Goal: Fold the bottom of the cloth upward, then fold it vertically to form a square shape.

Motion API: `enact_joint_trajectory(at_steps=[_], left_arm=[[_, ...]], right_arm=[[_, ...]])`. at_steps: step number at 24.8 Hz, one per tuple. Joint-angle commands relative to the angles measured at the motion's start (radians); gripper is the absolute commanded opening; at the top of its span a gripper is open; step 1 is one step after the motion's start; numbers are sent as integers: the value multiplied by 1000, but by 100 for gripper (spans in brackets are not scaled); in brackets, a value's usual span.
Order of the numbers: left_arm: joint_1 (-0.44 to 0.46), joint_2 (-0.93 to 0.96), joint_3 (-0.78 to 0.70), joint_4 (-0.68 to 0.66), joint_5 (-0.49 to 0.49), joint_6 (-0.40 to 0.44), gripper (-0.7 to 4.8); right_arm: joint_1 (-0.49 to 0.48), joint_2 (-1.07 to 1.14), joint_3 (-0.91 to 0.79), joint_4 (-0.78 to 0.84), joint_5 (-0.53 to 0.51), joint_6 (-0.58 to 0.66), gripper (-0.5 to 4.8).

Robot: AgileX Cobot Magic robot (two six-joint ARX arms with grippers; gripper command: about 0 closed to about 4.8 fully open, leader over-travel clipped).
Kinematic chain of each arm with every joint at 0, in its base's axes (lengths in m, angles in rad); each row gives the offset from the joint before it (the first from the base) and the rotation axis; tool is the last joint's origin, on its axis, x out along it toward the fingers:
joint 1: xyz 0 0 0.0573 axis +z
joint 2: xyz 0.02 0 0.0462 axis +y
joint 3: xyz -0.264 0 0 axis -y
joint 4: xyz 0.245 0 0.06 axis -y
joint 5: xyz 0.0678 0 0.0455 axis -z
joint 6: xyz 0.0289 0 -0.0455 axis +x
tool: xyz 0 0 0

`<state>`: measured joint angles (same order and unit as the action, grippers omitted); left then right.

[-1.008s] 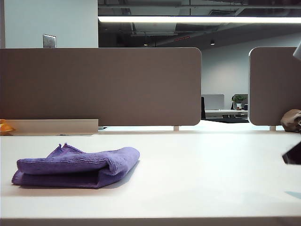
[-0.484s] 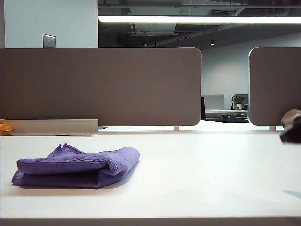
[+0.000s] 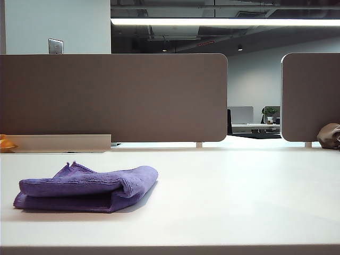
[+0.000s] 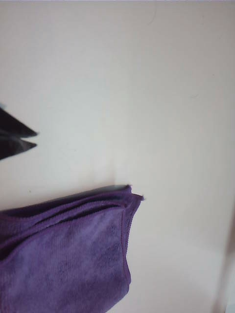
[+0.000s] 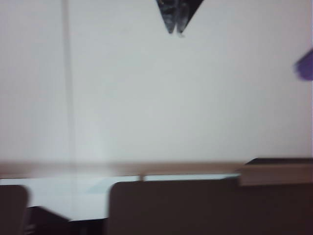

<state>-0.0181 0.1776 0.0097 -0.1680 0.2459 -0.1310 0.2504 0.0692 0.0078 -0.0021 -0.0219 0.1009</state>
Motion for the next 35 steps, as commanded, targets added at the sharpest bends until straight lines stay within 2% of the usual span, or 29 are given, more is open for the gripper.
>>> enact_joint_trajectory(at_steps=[1,7,22,27,29,31,35], left_arm=[[1,0,-2,9,2,0,-2],[1,0,-2,9,2,0,-2],[2,0,-2,8,1,0,-2],[3,-166,-2,10,-1,0,-2],[4,-172,-2,57,-50,0,-2],[3,-172,-2,103,-94,19,-2],[3,-172,-2,147,-156,152,-2]], right_arm=[[-90,-22,-7,-2,0,3,4],[-246,-68,-7,-16,1,3,4],[-257,-67,-7,-24,0,3,4],[-256,-67,-7,-26,0,3,4],[-255,-67,-7,-27,0,3,4],[-255,-67,-7,-27,0,3,4],[-255,-67,-7,-27,0,3,4]])
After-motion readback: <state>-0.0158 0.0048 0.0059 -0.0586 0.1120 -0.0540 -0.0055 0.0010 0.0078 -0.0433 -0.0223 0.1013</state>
